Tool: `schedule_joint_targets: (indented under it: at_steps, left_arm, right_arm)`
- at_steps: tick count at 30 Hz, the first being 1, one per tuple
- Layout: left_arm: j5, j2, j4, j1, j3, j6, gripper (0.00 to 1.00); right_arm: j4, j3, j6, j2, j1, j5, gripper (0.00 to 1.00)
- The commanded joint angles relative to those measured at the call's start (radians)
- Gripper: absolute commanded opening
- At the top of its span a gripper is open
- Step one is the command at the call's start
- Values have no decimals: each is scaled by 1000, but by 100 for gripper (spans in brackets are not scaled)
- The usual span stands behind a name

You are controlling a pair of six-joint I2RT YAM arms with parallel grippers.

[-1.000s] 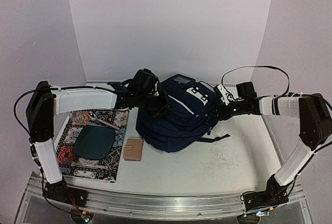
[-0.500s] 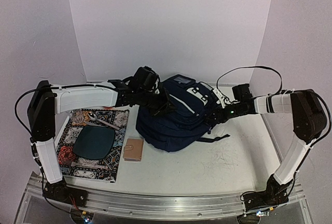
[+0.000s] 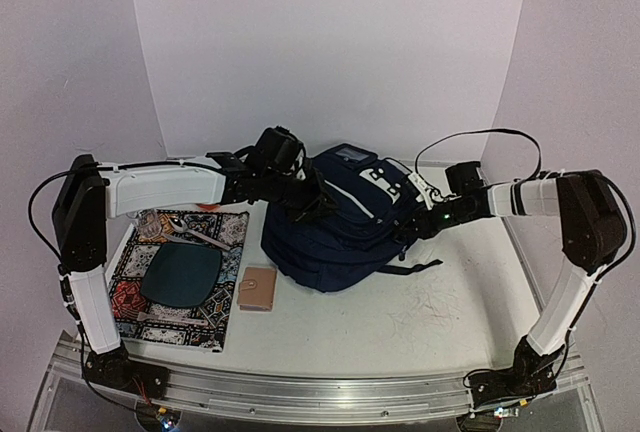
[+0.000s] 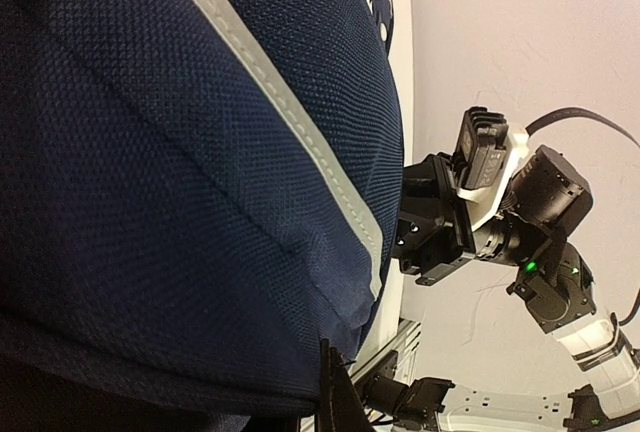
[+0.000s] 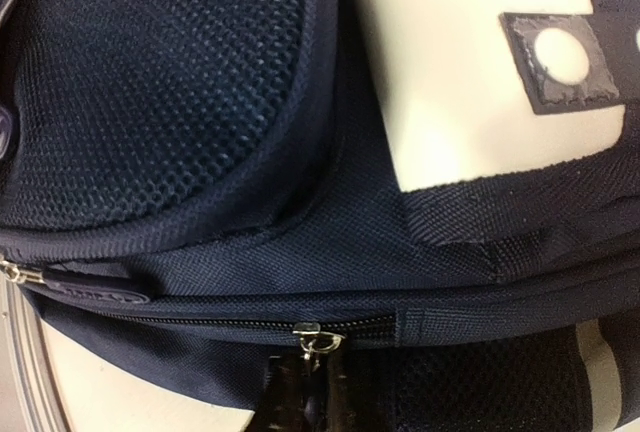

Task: Pack the student bag
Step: Pick up the second largest pocket of the bag from the student bag, then unzip the second largest pocket of the student bag.

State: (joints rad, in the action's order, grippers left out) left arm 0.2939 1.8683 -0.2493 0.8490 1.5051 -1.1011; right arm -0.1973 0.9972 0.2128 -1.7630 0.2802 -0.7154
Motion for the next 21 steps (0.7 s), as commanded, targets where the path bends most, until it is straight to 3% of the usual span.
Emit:
schedule_joint_targets:
  at_steps: [1,8,21]
  left_arm:
    - [0,-34,156,-13,66,16,0]
    - [15,3,199,-11,65,-11,0]
    - [10,126,316,33,150,-84,0]
  right_arm:
    - [65,-50,-25,87,6,13,4]
    - [60,-139,-164,291,46,54,0]
    - [16,-145,-529,455,383,357,0]
